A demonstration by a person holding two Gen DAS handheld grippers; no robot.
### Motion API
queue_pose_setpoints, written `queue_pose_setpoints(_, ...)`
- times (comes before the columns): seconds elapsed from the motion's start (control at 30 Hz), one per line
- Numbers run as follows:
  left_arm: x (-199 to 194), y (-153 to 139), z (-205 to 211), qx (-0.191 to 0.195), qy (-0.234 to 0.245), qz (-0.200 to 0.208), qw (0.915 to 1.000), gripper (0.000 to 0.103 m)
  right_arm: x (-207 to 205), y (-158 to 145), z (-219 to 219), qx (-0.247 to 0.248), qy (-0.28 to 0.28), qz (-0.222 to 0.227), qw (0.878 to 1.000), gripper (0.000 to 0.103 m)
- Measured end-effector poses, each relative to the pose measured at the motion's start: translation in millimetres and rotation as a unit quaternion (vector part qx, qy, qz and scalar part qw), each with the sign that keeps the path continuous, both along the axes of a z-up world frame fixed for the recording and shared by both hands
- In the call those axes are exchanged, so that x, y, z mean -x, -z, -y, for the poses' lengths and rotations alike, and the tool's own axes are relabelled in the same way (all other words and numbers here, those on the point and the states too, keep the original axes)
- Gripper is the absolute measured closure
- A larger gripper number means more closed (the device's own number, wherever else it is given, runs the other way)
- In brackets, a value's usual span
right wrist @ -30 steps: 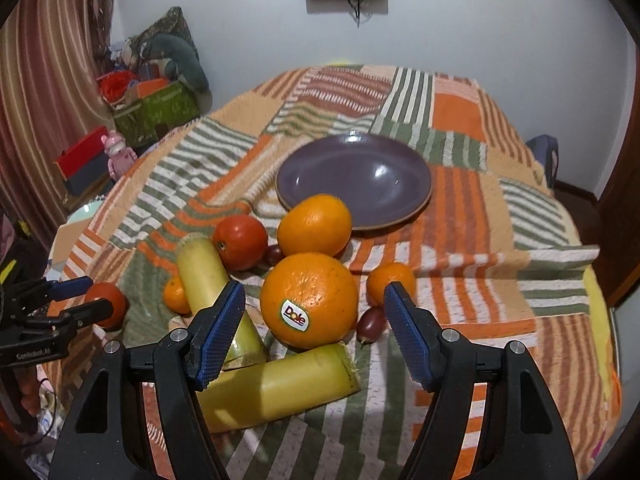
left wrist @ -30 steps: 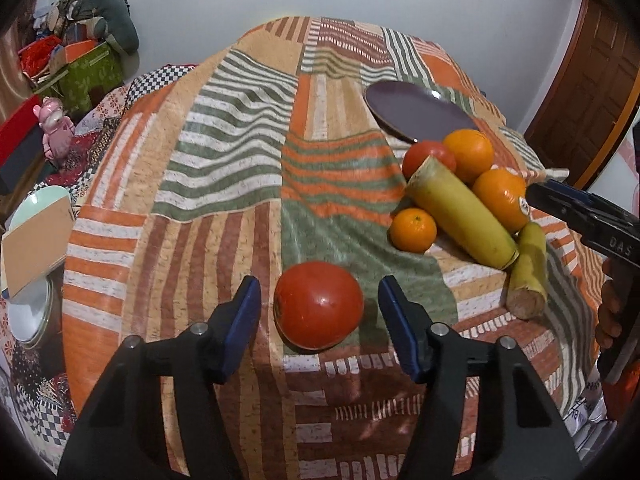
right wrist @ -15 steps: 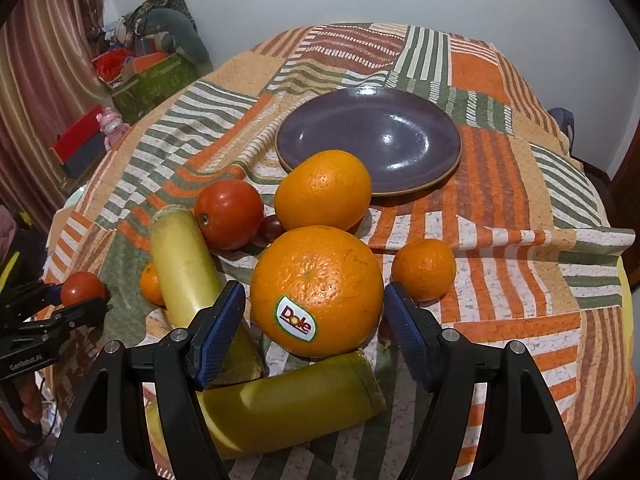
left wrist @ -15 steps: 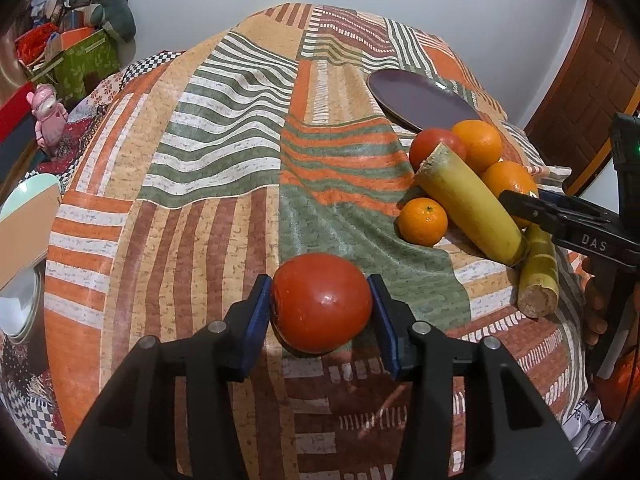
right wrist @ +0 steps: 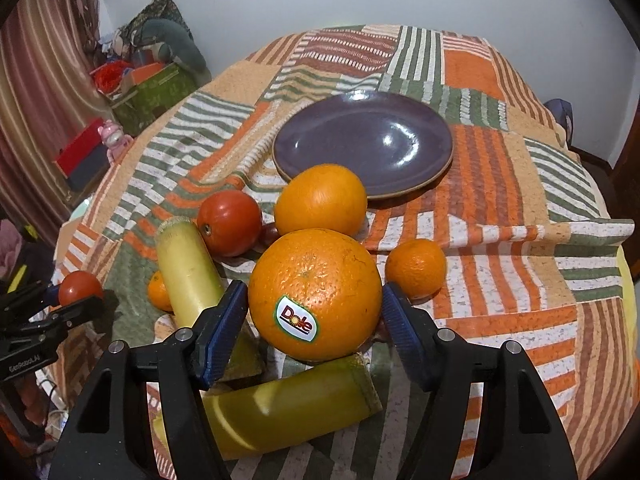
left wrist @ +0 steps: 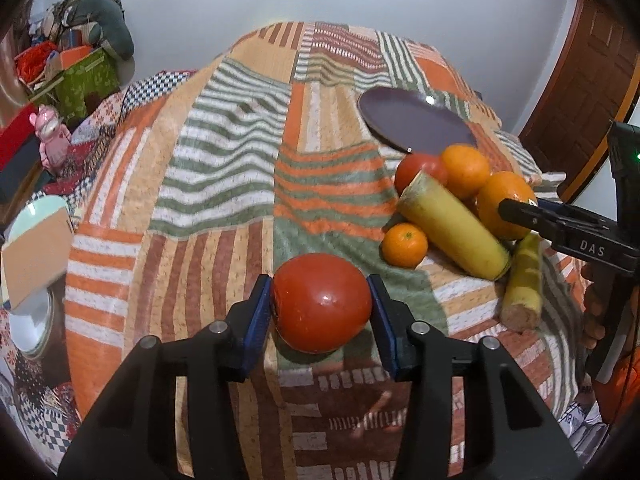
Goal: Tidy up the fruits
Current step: 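Grasp the large Dole orange with the right gripper while the left lifts the tomato, then lower the tomato onto the purple plate with left while right lowers the Dole orange there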
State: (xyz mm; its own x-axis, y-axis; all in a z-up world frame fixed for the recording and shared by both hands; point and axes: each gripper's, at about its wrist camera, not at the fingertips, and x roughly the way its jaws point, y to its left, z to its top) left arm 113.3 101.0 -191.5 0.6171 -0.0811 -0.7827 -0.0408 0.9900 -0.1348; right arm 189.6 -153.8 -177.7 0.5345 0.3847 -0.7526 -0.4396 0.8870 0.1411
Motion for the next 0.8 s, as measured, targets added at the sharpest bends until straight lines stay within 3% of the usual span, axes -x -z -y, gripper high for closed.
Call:
queue_pose_setpoints(0.43, -28.7, -59.0, 26.9, -0.021, 0.029, 0.076, 0.9965, 0.056, 1.3, -54.5, 24.5, -0.022, 0.018, 0.076, 0.997, 0.038)
queue_pose_setpoints(0.8, -71.3, -97.1, 60.7, -0.026, 0.065, 0.125, 0.9897, 0.056, -24.4, -93.7, 42.1, -0.028, 0.039, 0.138, 0.989, 0.038)
